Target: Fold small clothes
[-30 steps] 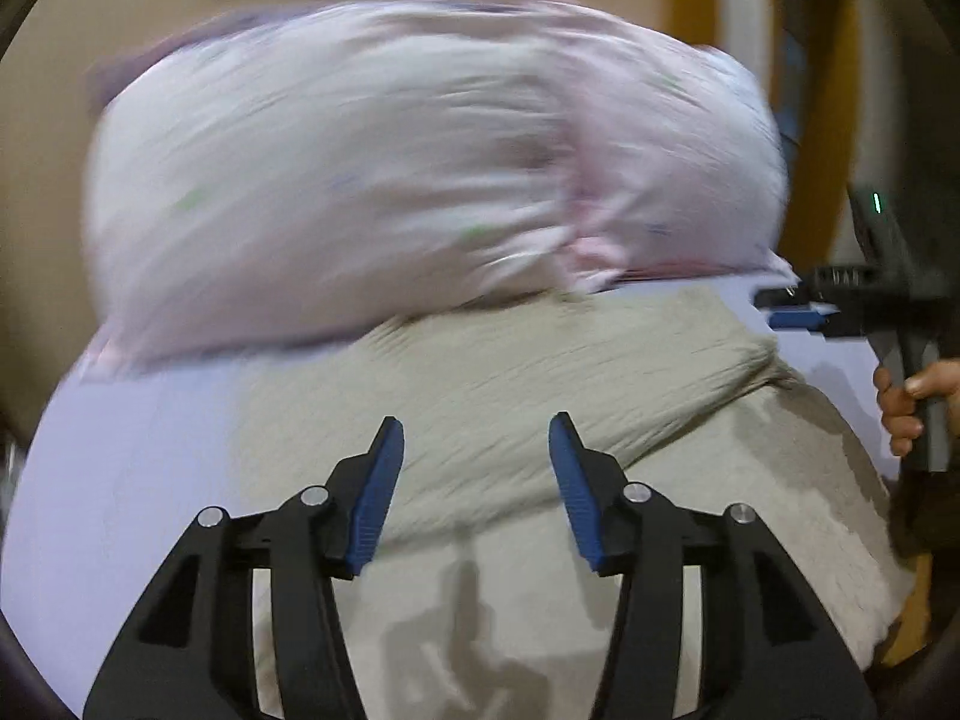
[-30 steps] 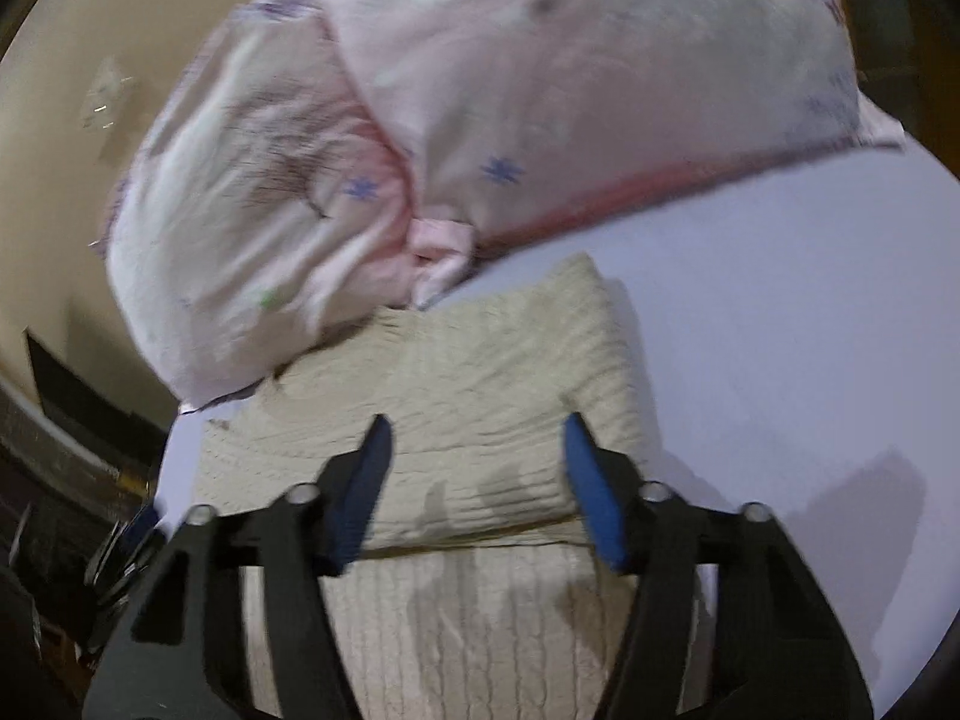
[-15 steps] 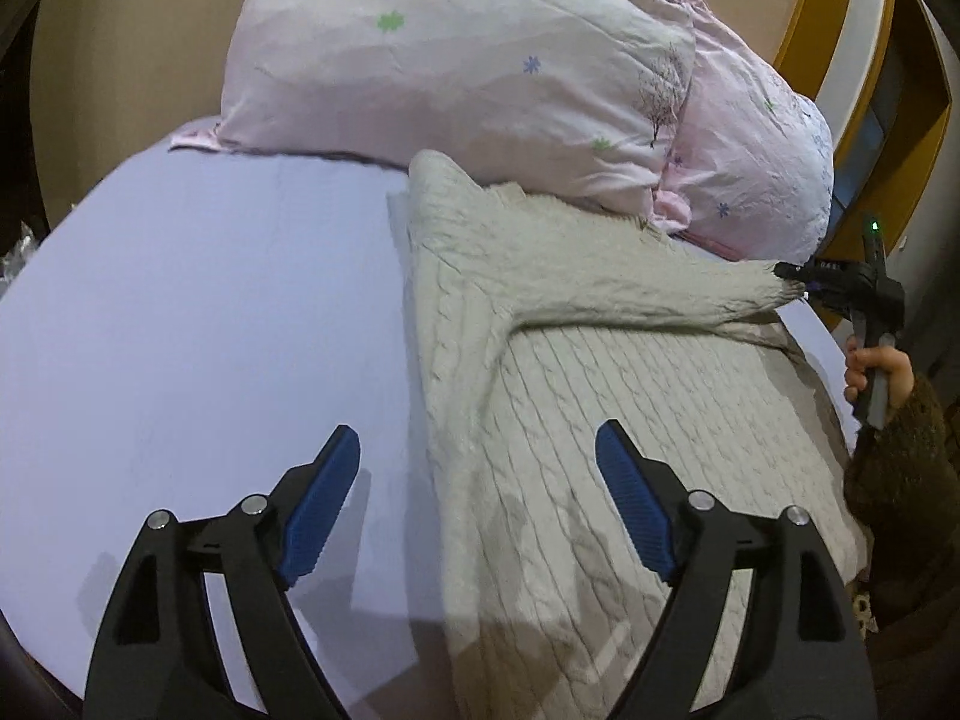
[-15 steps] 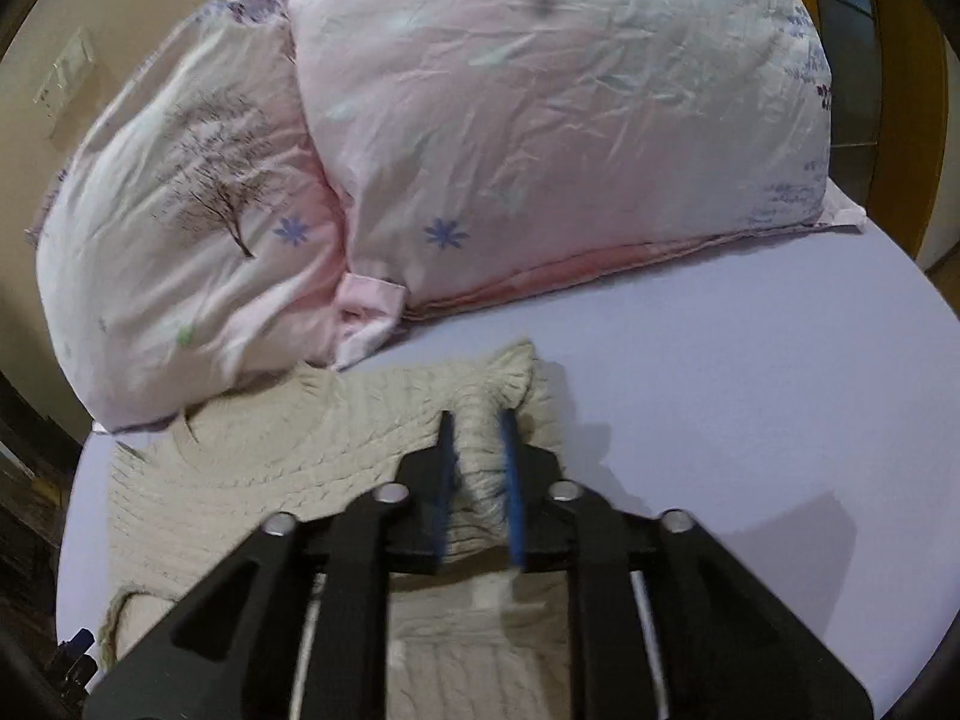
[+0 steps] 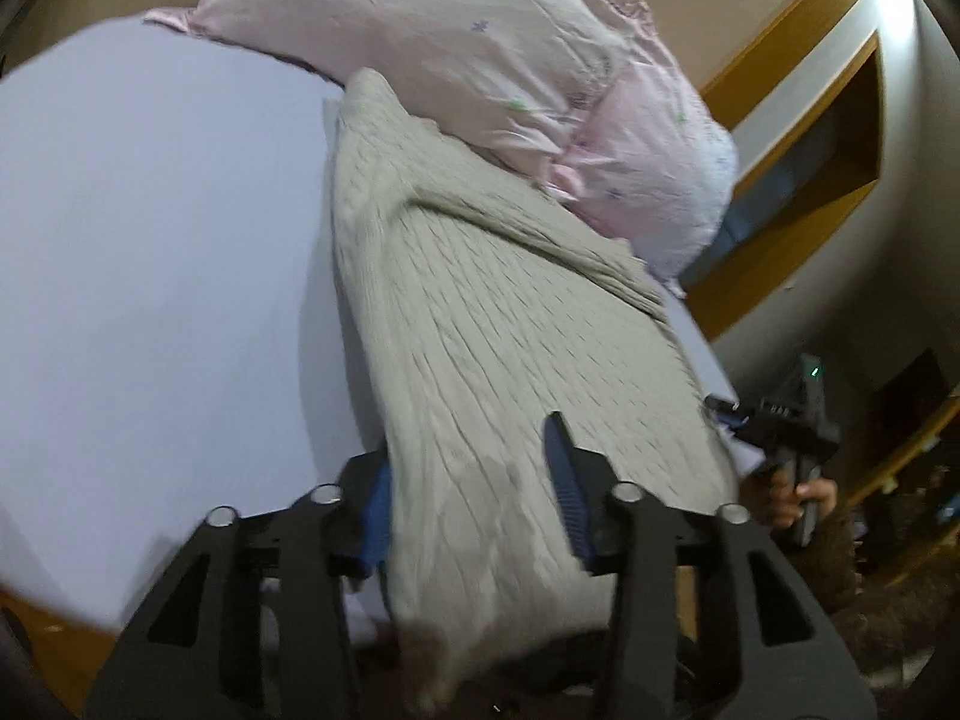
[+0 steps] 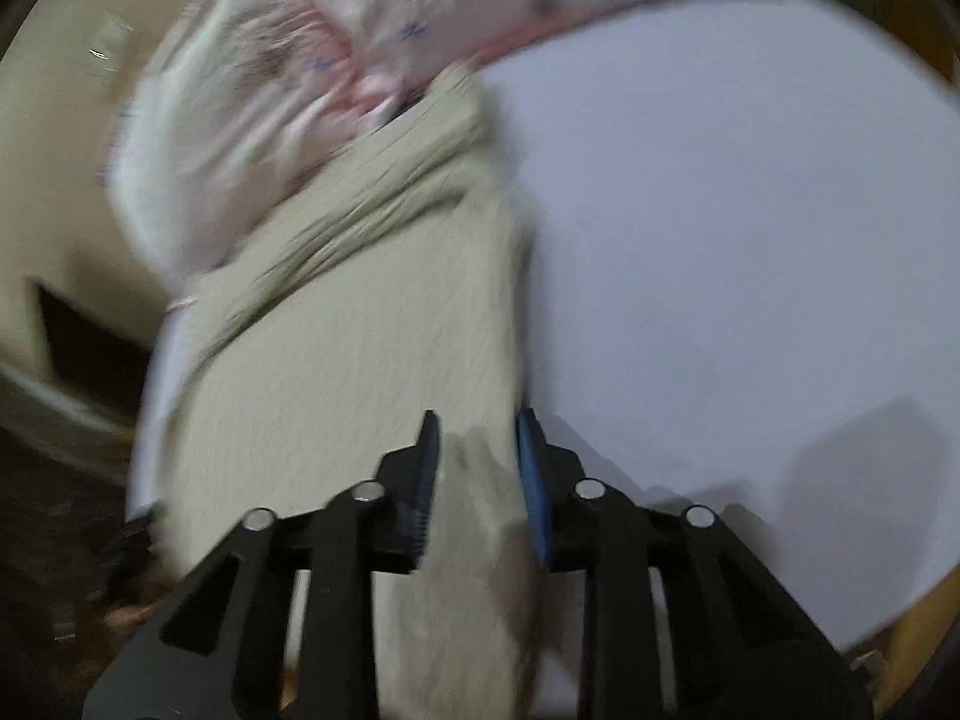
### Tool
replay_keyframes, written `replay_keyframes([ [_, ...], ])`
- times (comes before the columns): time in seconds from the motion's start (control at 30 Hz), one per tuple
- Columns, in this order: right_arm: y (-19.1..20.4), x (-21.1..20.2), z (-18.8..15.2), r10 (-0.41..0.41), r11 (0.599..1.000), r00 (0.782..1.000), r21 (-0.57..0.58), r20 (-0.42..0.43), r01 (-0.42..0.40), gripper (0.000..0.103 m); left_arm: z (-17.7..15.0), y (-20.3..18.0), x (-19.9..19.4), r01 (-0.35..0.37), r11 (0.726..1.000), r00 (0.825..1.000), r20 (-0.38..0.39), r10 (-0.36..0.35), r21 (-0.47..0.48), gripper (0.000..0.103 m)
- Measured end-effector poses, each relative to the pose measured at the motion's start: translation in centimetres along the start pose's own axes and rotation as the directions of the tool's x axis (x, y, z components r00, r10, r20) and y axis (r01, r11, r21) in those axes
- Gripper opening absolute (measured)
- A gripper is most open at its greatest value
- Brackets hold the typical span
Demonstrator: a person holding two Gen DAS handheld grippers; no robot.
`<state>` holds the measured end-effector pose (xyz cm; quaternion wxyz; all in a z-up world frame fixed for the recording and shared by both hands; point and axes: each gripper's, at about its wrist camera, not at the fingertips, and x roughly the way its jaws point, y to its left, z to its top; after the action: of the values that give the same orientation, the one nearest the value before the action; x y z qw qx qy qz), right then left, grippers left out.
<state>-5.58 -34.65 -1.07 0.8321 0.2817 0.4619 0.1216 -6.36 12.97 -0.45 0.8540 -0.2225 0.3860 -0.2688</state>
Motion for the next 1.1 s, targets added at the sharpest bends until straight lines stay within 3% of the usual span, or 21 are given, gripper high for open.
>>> replay_keyframes([
  [0.1,-0.5,-1.3,-3.9,0.103,0.995,0.994,0.005,-0.026,-0.102,0.026,-2.0,-0.3,-1.0,0.062,0.998,0.998,0.004,-0.062,-0.012,0.042],
  [0.27,0.1,-2.4,-7.1,0.153,0.988,0.986,-0.026,-0.068,-0.155,0.024,-3.9,-0.5,-1.5,0.123,0.991,0.992,0.018,-0.122,-0.050,0.042],
  [0.3,0.4,-2.1,-7.2,0.157,0.987,0.984,-0.033,-0.083,-0.160,0.014,-4.1,-0.6,-1.6,0.127,0.990,0.992,0.014,-0.127,-0.056,0.039],
  [0.33,0.6,-2.0,-7.3,0.156,0.986,0.983,-0.043,-0.093,-0.160,0.008,-4.2,-0.8,-1.3,0.131,0.990,0.991,-0.006,-0.132,-0.056,0.025],
  [0.4,1.9,-2.1,-6.2,0.192,0.978,0.979,-0.063,-0.069,-0.197,0.008,-4.3,-1.6,-0.5,0.126,0.991,0.989,-0.069,-0.129,-0.036,0.006],
  [0.47,3.4,-3.1,-4.2,0.244,0.966,0.970,-0.088,-0.001,-0.243,0.007,-3.6,-2.5,-0.5,0.146,0.989,0.987,-0.068,-0.147,-0.013,0.006],
  [0.57,5.2,-4.8,0.3,0.319,0.943,0.940,-0.137,0.120,-0.303,0.007,1.0,-3.8,-1.2,0.162,0.985,0.987,-0.004,-0.162,0.057,0.006],
  [0.67,6.1,-4.9,6.0,0.363,0.929,0.905,-0.154,0.223,-0.335,0.007,6.9,-4.3,-0.7,0.072,0.990,0.991,0.106,-0.085,0.118,0.006],
  [0.73,6.0,-3.4,10.7,0.368,0.930,0.889,-0.132,0.274,-0.344,0.007,10.8,-3.5,0.7,0.006,0.994,0.984,0.175,-0.025,0.107,0.006],
  [0.8,5.4,-0.2,15.5,0.314,0.949,0.899,-0.083,0.306,-0.304,0.007,15.2,-1.6,3.6,-0.059,0.997,0.974,0.222,0.048,0.044,0.006],
  [0.9,4.0,4.9,20.3,0.211,0.974,0.932,0.016,0.294,-0.226,0.007,19.7,1.7,9.0,-0.135,0.989,0.968,0.205,0.145,-0.062,0.006],
  [0.97,2.6,8.1,22.2,0.143,0.982,0.956,0.083,0.257,-0.170,0.007,21.3,3.0,12.1,-0.174,0.981,0.968,0.167,0.186,-0.086,0.006],
  [1.0,2.2,9.1,22.8,0.124,0.983,0.961,0.101,0.249,-0.153,0.007,21.9,3.4,13.6,-0.203,0.974,0.966,0.146,0.216,-0.098,0.006],
  [1.1,1.6,11.2,24.3,0.104,0.981,0.962,0.134,0.254,-0.141,0.007,22.7,4.2,15.2,-0.196,0.973,0.968,0.133,0.211,-0.119,0.006],
])
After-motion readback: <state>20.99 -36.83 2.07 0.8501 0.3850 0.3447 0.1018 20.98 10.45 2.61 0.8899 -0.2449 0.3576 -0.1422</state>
